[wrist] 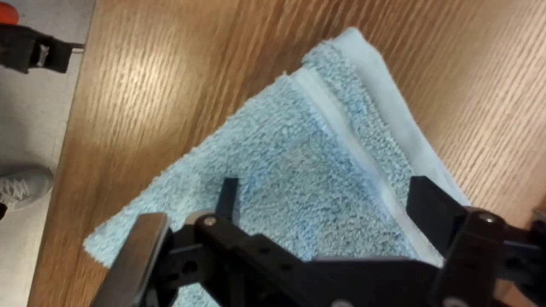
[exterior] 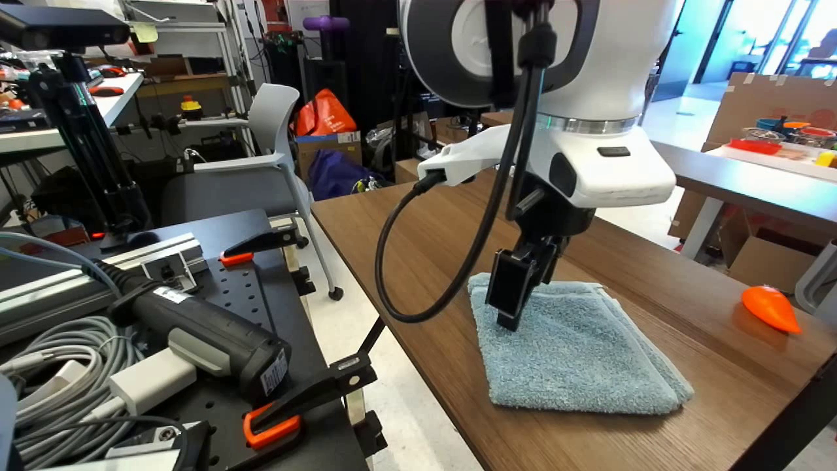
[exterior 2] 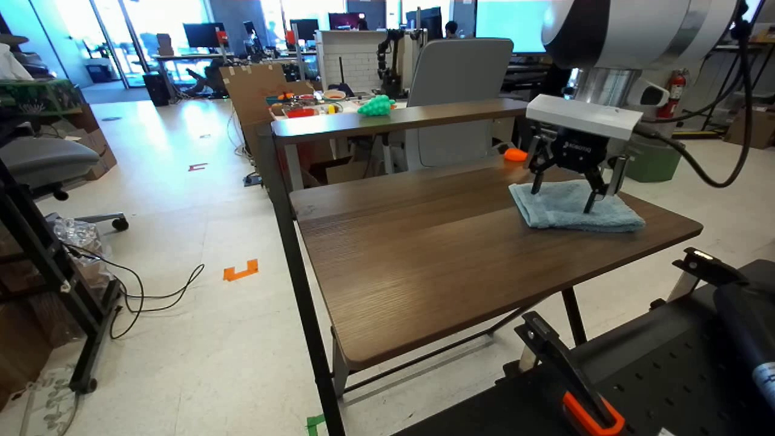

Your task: Wipe the table with the towel

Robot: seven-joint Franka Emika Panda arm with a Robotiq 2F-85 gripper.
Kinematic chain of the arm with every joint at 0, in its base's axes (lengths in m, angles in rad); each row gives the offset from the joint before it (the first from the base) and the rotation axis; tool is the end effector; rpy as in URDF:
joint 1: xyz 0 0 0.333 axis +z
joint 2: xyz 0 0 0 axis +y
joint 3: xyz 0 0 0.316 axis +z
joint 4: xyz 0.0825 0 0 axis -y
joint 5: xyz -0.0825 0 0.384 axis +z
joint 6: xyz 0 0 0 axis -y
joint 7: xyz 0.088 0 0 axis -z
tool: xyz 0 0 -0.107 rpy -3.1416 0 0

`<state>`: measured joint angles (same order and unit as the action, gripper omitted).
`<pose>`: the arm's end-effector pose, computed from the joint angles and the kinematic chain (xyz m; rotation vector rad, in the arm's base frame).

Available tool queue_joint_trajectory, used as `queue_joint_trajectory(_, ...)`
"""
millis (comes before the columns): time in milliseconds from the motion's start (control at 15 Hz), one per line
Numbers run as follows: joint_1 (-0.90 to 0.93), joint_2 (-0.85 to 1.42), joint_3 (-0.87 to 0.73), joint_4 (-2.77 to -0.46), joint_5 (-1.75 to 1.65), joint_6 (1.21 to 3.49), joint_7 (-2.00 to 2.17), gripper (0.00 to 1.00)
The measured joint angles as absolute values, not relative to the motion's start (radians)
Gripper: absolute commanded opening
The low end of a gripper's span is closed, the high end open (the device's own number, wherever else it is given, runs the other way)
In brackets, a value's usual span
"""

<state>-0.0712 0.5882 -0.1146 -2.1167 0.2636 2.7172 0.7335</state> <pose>0.5584 -0.1164 0.1333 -2.6024 1.6660 -0.0134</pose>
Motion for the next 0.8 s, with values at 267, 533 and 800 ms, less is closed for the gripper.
queue_joint_trajectory(267, -0.077, 0.655, -0.123, -2.056, 0.315, 2.721, 0.747, 1.0)
queue_joint_trajectory(533, -0.085, 0.692, -0.163, -2.027, 0.315, 2.747, 0.755, 1.0)
queue_joint_trajectory(800, -0.091, 0.696, -0.165, -2.021, 0.315, 2.749, 0.755, 1.0)
